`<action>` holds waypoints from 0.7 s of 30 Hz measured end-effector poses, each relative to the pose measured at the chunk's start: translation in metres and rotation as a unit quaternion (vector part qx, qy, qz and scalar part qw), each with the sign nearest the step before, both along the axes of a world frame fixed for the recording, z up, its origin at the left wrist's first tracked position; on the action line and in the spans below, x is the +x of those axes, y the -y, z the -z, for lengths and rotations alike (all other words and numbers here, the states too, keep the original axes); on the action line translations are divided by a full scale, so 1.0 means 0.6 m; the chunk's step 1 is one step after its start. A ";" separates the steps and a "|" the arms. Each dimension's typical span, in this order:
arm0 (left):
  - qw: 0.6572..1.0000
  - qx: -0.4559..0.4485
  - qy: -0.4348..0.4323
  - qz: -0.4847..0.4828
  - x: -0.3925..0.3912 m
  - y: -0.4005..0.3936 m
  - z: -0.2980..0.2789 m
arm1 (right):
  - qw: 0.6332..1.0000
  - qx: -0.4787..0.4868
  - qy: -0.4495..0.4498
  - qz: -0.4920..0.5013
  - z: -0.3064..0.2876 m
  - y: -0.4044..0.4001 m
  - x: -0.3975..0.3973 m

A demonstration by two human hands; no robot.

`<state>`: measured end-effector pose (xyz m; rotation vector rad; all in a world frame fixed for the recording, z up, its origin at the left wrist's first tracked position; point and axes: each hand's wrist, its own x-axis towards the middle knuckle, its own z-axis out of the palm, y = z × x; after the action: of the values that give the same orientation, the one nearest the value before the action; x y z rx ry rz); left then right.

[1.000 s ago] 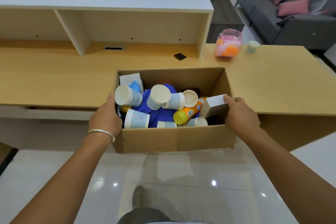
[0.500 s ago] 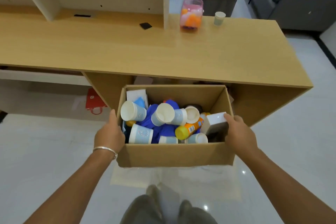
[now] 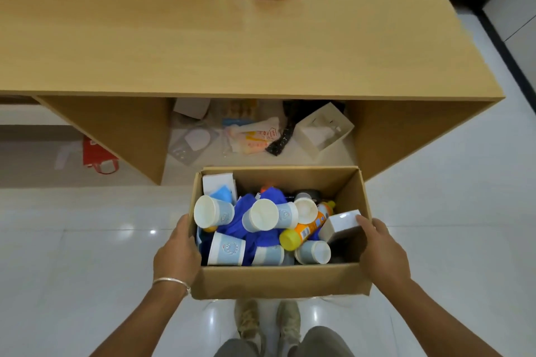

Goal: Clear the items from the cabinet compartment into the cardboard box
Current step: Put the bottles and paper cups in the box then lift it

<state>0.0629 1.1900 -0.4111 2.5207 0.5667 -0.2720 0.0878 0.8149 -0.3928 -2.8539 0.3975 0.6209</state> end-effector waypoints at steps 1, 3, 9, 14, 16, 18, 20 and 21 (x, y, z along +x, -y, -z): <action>1.000 -0.001 0.000 -0.001 0.007 -0.001 0.027 | 1.000 0.001 -0.004 0.005 0.025 0.000 0.004; 1.000 -0.007 0.001 -0.005 0.023 -0.001 0.080 | 1.000 0.005 -0.013 0.007 0.078 -0.003 0.019; 1.000 0.000 -0.003 -0.017 0.073 -0.002 0.278 | 1.000 0.016 -0.022 -0.012 0.276 -0.008 0.076; 1.000 -0.006 0.000 -0.024 0.125 0.003 0.464 | 0.999 0.022 -0.018 -0.034 0.464 -0.001 0.136; 1.000 0.003 -0.003 -0.018 0.147 0.003 0.539 | 0.998 0.025 -0.017 -0.049 0.537 0.004 0.166; 1.000 0.025 -0.003 -0.002 0.172 0.002 0.610 | 0.997 0.023 -0.018 -0.074 0.604 0.009 0.200; 0.999 0.039 0.002 0.007 0.202 0.001 0.671 | 0.996 0.024 -0.017 -0.084 0.662 0.010 0.235; 0.999 0.041 0.006 0.010 0.220 0.001 0.698 | 0.996 0.023 -0.014 -0.085 0.690 0.009 0.252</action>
<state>0.1947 1.1893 -0.8300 2.6061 0.5601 -0.2460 0.2391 0.8094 -0.8067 -2.8574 0.1418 0.6907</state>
